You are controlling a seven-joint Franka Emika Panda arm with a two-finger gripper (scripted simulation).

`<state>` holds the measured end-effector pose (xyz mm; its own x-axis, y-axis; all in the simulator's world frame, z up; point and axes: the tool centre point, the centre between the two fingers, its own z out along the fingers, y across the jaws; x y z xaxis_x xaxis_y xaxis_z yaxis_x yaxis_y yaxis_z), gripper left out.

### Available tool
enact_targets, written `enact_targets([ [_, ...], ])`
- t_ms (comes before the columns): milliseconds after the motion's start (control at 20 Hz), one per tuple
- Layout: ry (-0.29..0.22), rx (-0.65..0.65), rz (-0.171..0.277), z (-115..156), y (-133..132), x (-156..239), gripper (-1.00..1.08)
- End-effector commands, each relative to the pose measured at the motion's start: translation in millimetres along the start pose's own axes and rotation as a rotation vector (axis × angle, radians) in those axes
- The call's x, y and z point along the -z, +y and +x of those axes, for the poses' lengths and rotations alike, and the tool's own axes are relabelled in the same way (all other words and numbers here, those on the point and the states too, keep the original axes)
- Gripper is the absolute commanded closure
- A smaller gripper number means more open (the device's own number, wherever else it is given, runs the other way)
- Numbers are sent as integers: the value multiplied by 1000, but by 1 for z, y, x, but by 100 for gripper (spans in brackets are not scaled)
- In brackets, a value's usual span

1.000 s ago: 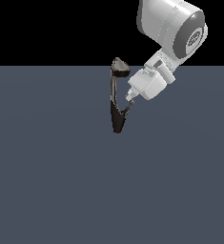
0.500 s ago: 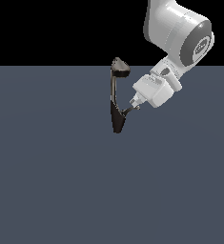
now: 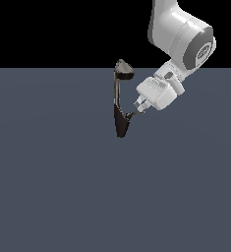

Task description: Turn on the faucet by rotating a designated handle.

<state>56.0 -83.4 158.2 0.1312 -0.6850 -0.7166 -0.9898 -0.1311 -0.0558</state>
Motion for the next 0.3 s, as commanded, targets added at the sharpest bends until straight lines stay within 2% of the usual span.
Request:
enact_targets([
  [0, 15, -67, -1, 50, 19, -1, 108],
  [250, 16, -76, -2, 67, 18, -1, 108],
])
